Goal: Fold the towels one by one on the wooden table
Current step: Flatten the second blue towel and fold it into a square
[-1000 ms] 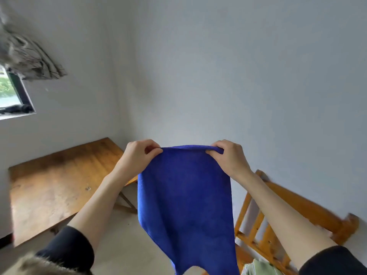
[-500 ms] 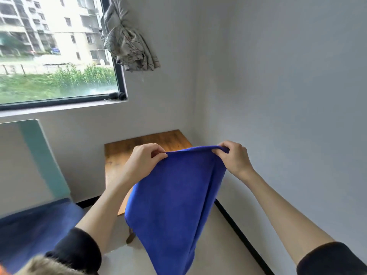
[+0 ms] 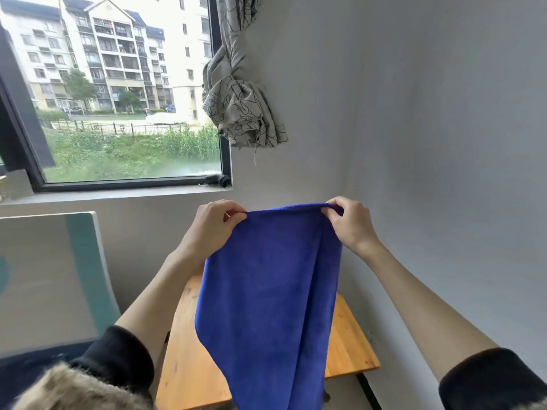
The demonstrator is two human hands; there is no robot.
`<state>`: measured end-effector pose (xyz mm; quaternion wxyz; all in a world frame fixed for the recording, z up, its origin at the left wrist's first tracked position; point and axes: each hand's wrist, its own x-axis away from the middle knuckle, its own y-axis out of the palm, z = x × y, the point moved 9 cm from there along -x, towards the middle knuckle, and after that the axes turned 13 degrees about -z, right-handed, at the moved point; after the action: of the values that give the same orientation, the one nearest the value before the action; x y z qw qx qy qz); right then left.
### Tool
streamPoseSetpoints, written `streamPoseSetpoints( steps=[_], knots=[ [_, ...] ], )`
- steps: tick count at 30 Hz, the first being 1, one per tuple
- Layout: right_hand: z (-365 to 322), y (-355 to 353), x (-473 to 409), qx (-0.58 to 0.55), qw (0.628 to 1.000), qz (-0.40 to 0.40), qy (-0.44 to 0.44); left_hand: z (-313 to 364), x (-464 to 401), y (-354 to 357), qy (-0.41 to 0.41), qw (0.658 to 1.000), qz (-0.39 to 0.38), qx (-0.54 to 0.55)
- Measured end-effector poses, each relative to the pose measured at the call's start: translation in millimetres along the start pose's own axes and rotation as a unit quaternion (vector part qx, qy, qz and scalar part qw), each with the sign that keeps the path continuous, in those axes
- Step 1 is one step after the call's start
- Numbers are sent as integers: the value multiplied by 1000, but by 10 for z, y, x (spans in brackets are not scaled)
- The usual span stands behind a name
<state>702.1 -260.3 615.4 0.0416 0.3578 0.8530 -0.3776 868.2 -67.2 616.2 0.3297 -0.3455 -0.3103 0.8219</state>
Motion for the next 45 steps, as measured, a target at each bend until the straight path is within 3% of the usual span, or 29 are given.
streamPoseSetpoints(
  steps=[5,9,16,23,27,30,35,41,45],
  knots=[
    [6,-103,-827,-17,999,24,-35,-21,-645,-89,-3,998,67,19],
    [203,56,-1376,-16,999,25,-28,-268,-1064,17,-22,997,74,31],
    [864,750,-2217,82,996,19,37,-1229,-1734,507,-78,996,25,48],
    [1677,1944,-2904,133,985,-46,104,-2597,-2293,1215,-146,986,-62,55],
    [2151,2709,-3102,100,978,-126,136,-3406,-2400,1588,-216,969,-109,46],
    [2471,3192,-3159,54,968,-183,163,-3873,-2405,1842,-261,955,-136,41],
    [3055,3802,-3057,-47,935,-260,236,-4480,-2224,2201,-326,938,-114,21],
    [3935,4216,-2034,6,881,-341,329,-4580,-1485,3329,-307,909,-283,5],
    [4265,4264,-1360,121,849,-376,351,-4437,-1050,4034,-267,874,-402,-59]
  ],
)
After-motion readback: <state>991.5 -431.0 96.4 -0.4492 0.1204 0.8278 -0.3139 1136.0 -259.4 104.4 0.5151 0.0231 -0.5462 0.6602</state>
